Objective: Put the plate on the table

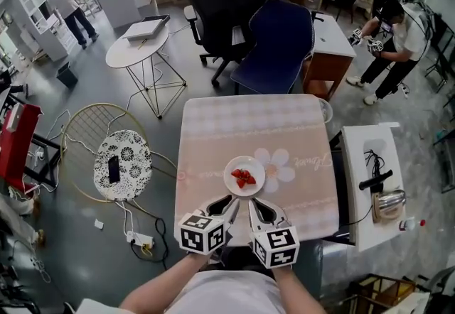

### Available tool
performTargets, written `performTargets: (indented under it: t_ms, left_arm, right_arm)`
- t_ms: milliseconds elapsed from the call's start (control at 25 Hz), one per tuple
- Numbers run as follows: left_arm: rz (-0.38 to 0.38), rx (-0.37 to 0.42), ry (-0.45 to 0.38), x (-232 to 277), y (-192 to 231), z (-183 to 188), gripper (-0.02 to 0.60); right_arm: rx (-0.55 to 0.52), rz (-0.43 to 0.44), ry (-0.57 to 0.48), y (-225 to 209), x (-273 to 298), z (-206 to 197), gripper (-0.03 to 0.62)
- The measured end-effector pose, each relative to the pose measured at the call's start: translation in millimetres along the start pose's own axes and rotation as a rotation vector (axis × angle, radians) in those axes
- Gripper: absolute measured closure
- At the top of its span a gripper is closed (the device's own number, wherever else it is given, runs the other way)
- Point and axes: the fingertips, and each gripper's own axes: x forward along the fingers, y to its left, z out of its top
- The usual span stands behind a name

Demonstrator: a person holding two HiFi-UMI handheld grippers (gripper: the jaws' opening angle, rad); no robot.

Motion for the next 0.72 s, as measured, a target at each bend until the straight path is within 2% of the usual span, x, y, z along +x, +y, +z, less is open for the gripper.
performTargets:
  t_ms: [240,440,720]
  left_arm:
    - [-0.028,0.029,-0.061,-25.2,-16.1,9.4,0.507]
    - [-0.044,0.107,-0.103,-47.0,-29.0,15.5,0.573]
    - [-0.068,0.184,-0.129,-74.4,-40.7,12.3,0.575]
  right_arm:
    - [-0.027,-0.015,-0.031,20.8,-19.3,10.5,0.59]
    - [-0.072,-0.017,-0.058,41.1,-34.9,19.0,0.591]
    - [-0.085,-0.043,-0.099,67.6,-53.9,21.1,0.591]
